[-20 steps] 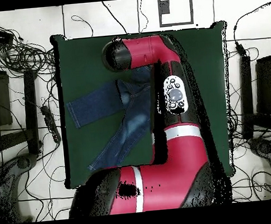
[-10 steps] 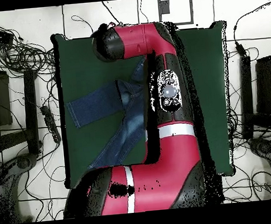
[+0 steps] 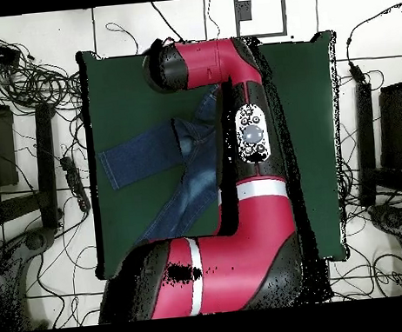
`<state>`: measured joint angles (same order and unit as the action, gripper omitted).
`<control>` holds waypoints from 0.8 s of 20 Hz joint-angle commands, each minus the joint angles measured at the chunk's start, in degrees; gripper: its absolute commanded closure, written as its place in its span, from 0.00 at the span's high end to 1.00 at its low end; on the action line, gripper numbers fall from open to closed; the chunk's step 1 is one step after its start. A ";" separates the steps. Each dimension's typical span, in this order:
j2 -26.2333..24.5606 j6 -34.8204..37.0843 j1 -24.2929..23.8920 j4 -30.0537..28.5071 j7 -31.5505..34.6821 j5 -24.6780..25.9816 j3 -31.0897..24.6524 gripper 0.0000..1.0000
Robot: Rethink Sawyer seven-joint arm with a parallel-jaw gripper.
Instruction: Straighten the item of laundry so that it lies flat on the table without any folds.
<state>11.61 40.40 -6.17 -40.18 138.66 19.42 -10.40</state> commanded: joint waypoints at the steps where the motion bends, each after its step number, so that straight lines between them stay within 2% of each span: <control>1: 0.39 5.89 1.20 -3.95 -4.50 -1.00 -2.29 1.00; 3: 2.35 5.12 0.77 -7.17 -4.90 -1.02 -1.74 1.00; 11: 13.94 -1.62 -3.38 -27.33 -5.11 -1.52 -1.36 1.00; 16: 16.57 -3.47 -6.36 -32.43 -6.50 -0.59 -2.58 1.00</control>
<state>22.25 39.21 -9.81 -56.59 138.66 19.28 -10.40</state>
